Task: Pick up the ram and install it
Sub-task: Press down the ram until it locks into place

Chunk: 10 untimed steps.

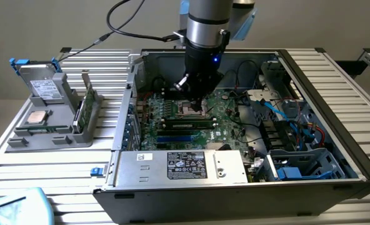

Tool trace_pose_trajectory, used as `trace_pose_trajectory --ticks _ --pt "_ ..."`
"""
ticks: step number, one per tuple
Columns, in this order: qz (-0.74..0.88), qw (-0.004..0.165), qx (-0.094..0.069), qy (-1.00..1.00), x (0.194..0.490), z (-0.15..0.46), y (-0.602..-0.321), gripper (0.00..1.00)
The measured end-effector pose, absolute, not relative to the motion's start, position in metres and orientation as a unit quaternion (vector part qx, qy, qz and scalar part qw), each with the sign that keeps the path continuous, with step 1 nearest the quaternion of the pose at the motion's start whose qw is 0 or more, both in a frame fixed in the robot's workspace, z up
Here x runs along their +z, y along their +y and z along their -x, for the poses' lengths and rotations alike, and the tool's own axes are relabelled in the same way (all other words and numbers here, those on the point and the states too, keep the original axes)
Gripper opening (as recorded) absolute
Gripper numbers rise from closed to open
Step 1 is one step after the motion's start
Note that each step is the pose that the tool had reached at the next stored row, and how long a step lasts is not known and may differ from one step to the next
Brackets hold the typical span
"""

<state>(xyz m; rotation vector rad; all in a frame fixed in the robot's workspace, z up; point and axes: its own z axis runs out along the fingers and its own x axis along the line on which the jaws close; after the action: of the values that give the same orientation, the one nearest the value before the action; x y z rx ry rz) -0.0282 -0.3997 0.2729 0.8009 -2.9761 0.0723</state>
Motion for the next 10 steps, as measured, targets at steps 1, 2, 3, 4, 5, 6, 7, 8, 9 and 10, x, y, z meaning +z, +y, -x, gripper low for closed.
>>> trace_pose_trajectory --ticks 1,2,3,4,5,6,7,8,9,10 --pt "-0.253 0.03 0.023 -0.967 0.2725 0.0282 -0.3998 0.1" --pt "-0.245 0.03 0.023 -0.969 0.2721 0.0282 -0.3998 0.1" --pt "-0.238 0.03 0.023 -0.971 0.2717 0.0283 -0.3998 0.1" --pt "-0.231 0.03 0.023 -0.972 0.2713 0.0283 -0.3997 0.1" --pt "-0.224 0.03 0.022 -0.974 0.2709 0.0282 -0.3997 0.1" --pt "-0.217 0.03 0.022 -0.976 0.2705 0.0283 -0.3998 0.1" --pt "-0.209 0.031 0.022 -0.977 0.2701 0.0283 -0.3998 0.1" --pt "-0.202 0.031 0.022 -0.979 0.2697 0.0283 -0.3997 0.1" --pt "-0.195 0.031 0.021 -0.98 0.2693 0.0282 -0.3998 0.1" --pt "-0.188 0.031 0.021 -0.981 0.269 0.0283 -0.3998 0.1"
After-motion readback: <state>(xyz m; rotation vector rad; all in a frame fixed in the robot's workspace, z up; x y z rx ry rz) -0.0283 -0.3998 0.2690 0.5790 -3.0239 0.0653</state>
